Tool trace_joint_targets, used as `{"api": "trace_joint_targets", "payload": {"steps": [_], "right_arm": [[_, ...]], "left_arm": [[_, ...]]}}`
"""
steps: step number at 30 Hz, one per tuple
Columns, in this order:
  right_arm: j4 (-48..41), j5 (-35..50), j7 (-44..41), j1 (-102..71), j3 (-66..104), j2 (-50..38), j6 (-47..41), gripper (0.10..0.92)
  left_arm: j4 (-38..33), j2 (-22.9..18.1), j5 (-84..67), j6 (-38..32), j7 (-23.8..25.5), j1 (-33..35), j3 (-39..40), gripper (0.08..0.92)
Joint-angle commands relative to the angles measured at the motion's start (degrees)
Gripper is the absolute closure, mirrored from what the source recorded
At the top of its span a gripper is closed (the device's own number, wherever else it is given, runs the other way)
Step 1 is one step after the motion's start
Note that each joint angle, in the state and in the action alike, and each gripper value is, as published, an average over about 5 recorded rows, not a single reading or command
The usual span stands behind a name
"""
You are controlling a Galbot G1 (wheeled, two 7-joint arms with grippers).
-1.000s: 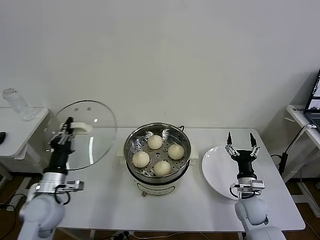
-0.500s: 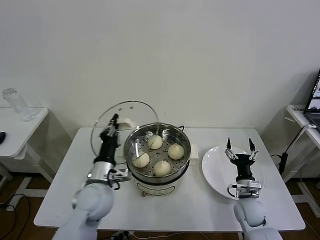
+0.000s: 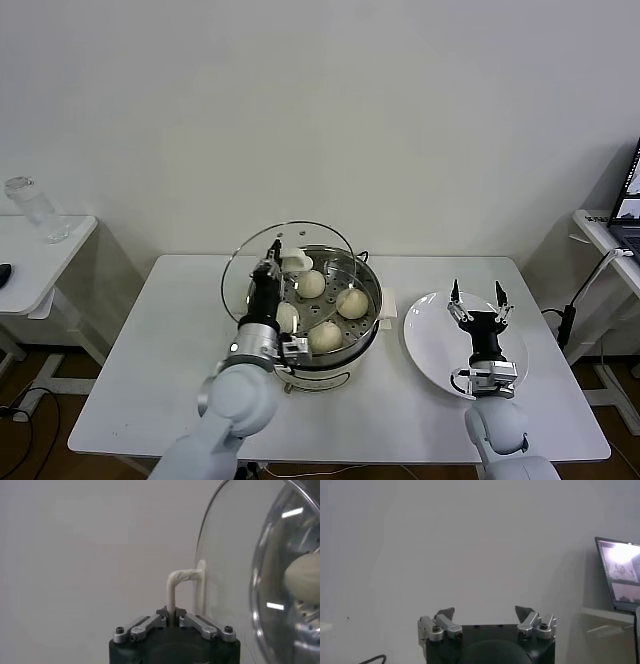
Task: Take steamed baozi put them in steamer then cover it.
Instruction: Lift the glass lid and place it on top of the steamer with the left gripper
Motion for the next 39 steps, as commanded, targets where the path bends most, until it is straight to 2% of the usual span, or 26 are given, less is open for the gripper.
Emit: {"api": "trace_joint_targets", "payload": {"steps": [1, 39], "right_arm": [[-0.43, -0.33, 0.04, -0.12, 0.51, 0.33, -0.32, 0.203], [-1.91, -0.89, -0.25, -0.21, 1.3, 0.71, 0.69, 0.203]], "left_arm": [[2.14, -2.42, 6.76, 2.06, 2.81, -1.14, 4.36, 0.812], [7.4, -3.82, 8.73, -1.72, 2.16, -1.53, 5.95, 0.812]]}}
